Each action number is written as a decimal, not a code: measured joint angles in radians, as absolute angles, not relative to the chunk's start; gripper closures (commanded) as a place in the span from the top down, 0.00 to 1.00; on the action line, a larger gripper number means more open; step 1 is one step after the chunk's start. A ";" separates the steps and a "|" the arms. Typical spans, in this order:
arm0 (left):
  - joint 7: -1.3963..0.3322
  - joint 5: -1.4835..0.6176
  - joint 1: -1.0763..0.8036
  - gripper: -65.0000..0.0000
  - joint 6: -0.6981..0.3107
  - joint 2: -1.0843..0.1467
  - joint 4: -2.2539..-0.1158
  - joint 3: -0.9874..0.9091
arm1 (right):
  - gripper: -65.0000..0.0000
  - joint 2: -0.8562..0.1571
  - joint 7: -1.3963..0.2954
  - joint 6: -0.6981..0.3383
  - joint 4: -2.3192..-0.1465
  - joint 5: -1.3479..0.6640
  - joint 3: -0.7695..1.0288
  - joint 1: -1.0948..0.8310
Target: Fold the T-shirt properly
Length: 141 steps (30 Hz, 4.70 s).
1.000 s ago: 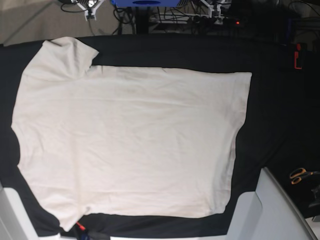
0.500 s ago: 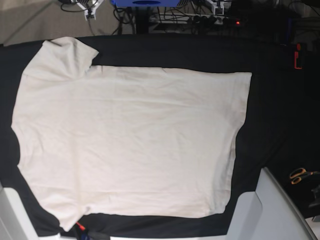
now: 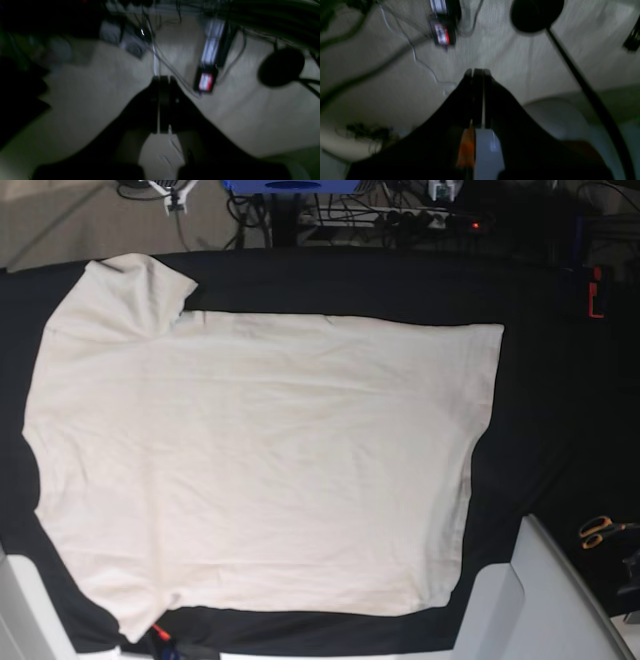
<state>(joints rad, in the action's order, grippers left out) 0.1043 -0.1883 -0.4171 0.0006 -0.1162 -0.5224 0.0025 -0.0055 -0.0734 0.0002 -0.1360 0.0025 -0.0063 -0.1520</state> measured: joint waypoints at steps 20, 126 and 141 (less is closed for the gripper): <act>0.092 -0.195 -0.860 0.00 -0.003 -0.296 -1.476 -0.049 | 0.00 -0.003 -0.669 -0.005 -1.770 -0.132 0.279 -0.810; -0.312 -0.884 -0.315 0.32 -0.401 -0.186 -1.117 -0.454 | 0.01 -0.080 -1.022 -0.693 -1.281 -0.676 0.792 -0.303; -0.313 -0.880 -0.289 0.00 -0.397 -0.186 -1.108 -0.339 | 0.01 -0.080 -1.023 -0.693 -1.281 -0.676 0.792 -0.303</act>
<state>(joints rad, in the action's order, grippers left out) -0.3126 -0.8803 -0.2890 -0.3973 -0.1856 -1.1076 -0.3393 -0.0803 -1.0225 -0.6930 -1.2812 -0.6762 0.7918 -0.3027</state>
